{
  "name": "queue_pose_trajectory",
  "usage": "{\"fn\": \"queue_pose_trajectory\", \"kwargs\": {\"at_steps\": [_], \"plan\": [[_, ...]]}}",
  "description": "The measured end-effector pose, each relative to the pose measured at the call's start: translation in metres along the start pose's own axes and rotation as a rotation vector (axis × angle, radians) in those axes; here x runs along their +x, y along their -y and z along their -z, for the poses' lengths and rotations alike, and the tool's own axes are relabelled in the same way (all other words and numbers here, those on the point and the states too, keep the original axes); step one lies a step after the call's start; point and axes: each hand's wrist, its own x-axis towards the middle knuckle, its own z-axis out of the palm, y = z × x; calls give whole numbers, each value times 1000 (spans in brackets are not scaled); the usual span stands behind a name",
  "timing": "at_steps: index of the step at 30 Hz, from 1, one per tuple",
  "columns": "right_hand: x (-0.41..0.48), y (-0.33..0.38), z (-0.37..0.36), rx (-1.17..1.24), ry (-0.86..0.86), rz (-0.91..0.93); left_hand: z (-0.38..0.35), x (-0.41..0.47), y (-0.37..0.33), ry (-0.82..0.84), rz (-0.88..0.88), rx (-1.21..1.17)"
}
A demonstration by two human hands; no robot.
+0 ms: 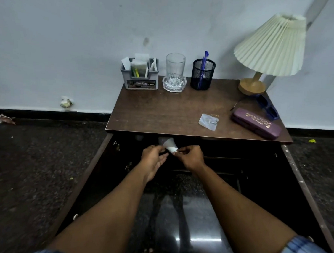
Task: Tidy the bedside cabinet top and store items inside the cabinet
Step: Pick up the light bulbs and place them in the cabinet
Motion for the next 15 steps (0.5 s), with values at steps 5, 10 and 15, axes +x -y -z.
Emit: {"fn": "queue_pose_trajectory", "kwargs": {"at_steps": [5, 10, 15], "plan": [[19, 13, -20, -137, -36, -45, -5, 18, 5, 22, 27, -7], [40, 30, -28, -357, 147, -122, -5, 30, 4, 6, 59, -31], [46, 28, -27, -376, 306, -114, 2, 37, 8, -12, 73, -26]]}}
